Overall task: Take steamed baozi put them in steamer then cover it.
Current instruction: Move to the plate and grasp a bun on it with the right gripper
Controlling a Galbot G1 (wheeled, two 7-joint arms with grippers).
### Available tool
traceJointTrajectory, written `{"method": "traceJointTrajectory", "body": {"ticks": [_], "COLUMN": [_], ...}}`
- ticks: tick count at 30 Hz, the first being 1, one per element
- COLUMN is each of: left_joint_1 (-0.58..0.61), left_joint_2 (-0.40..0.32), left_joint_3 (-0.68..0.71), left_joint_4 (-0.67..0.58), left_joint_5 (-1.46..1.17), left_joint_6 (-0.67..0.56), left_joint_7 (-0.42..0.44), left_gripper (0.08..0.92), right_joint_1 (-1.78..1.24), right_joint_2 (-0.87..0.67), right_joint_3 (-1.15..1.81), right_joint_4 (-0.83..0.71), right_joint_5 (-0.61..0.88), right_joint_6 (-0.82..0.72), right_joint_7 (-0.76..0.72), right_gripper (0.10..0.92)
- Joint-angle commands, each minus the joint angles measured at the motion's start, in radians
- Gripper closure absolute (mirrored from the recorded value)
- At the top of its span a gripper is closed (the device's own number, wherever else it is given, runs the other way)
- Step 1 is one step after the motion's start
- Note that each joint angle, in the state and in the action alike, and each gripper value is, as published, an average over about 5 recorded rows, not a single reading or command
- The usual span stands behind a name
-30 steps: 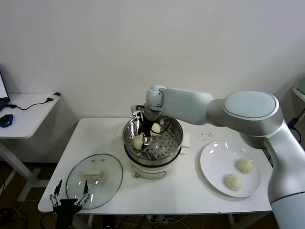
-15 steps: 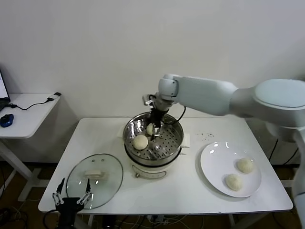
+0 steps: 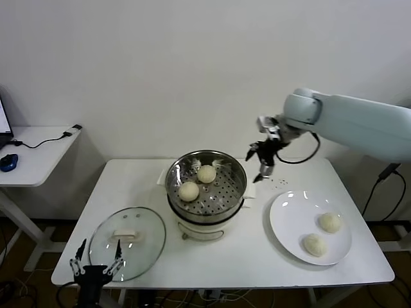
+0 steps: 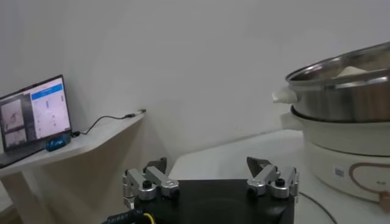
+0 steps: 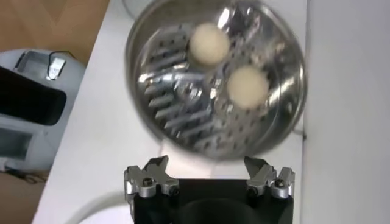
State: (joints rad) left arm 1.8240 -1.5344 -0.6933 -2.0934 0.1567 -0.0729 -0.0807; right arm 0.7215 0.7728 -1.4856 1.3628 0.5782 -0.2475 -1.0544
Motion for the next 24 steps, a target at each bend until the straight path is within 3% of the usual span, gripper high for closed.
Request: {"method": "traceJointTrajectory", "body": {"ticks": [1,13,24], "left_joint_1": [0.012,0.013,0.011], "left_joint_2": [-0.005,-0.009,-0.016], "left_joint_3": [-0.001,0.004,0.005], "left_joint_4": [-0.002,-0.006,0.010], "left_joint_5": [0.011,0.041,0.056], "left_joint_6": [-0.002,0.007,0.007], "left_joint_7": [-0.001,0.001,0.000], "left_gripper": [0.177,0.177,0.177], "right_joint_1": [-0.311,-0.695,-0.765], "right_joint_2": [-0.352,-0.410,-0.302], "right_joint_3": [0.159,0.417,0.494], "right_joint_4": [0.146,0.065,-0.045], "right_joint_5": [-0.310,-0.480,-0.502], "right_joint_6": [0.023,0.053,0.053], "right_joint_7": [-0.021,-0.024,-0.007], "right_gripper": [0.203,0.203,0.203]}}
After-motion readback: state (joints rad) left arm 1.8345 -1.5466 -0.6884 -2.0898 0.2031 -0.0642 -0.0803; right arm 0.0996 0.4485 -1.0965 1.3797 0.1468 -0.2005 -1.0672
